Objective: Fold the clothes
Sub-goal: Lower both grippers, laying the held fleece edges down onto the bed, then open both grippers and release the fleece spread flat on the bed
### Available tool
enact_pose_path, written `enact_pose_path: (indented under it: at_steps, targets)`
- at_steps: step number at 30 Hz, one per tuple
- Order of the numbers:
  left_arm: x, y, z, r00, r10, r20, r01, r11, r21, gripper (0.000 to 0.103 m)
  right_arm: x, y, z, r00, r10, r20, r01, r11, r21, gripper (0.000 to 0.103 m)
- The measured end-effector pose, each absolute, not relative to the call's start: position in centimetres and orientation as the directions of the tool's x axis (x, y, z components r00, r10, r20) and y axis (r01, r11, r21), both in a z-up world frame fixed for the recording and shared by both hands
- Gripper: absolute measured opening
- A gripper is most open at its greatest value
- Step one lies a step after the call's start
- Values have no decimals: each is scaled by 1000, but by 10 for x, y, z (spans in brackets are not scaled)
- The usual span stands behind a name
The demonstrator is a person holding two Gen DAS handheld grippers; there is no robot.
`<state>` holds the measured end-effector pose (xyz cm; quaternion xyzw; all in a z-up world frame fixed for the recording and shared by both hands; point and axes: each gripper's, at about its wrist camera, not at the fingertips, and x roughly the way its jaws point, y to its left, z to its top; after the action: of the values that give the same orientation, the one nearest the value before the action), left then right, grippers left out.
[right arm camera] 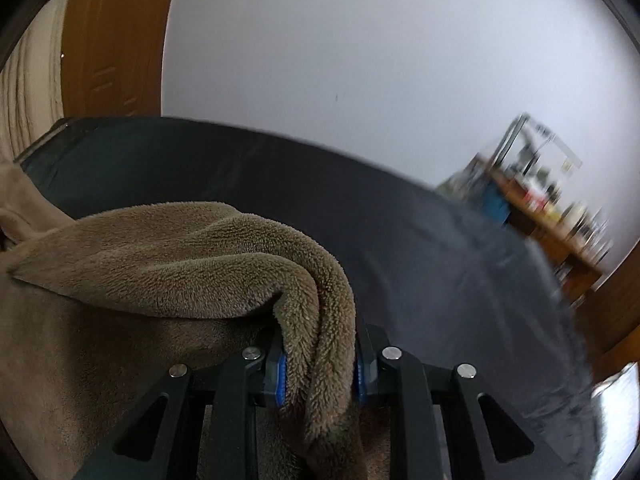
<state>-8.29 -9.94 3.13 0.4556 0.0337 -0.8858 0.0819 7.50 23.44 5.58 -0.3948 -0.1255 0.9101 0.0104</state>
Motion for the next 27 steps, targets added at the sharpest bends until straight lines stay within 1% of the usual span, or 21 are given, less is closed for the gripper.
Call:
enact_pose_path:
  at_steps: [2,3,4,5,7,8,9,10,14,16,18,19,22,24,27]
  targets:
    - [-89,-100,23,-537,-116,-836,174,-984,25,13,70,246,49,-670,100,-736,86,-974,-210,28]
    - [-91,-100,18,-519,-116,-847,173,-985,30,20,72,246,53,-664,93,-742,92,-975,-204,30]
    - [-94,-101,14,-501,-117,-857,171,-985,34,27,74,246,56,-659,86,-748,97,-975,-198,34]
    - [-94,-103,13,-494,-111,-862,173,-985,28,31,75,247,59,-653,79,-753,103,-976,-192,47]
    - [-93,-109,14,-483,-98,-870,177,-984,12,45,85,252,65,-657,56,-752,113,-978,-172,65]
    - [-91,-113,16,-485,-92,-870,180,-984,4,49,93,252,72,-661,42,-749,118,-980,-159,66]
    - [-89,-117,18,-488,-87,-868,183,-983,-5,57,101,252,79,-665,27,-746,122,-982,-145,66]
    - [-86,-122,22,-494,-86,-865,190,-982,-11,60,103,260,89,-669,7,-743,119,-986,-117,66]
    - [-65,-128,46,-543,-82,-836,190,-981,-27,61,127,284,124,-686,-105,-720,115,-993,36,66]
    - [-51,-123,59,-578,-71,-813,168,-985,-33,64,142,284,143,-695,-133,-706,109,-991,79,66]
    - [-35,-114,71,-614,-58,-787,131,-991,-29,67,139,289,148,-699,-146,-700,108,-989,98,66]
    - [-26,-109,77,-627,-51,-777,110,-994,-23,70,147,279,153,-697,-150,-701,115,-989,97,66]
    - [-7,-85,78,-638,-7,-770,1,-1000,9,75,147,264,143,-663,-198,-722,180,-978,103,66]
    - [5,-67,76,-634,26,-773,-80,-996,33,76,144,256,134,-631,-228,-741,213,-970,117,66]
    - [8,-36,57,-562,105,-820,-204,-979,15,76,135,245,118,-571,-269,-775,249,-957,149,66]
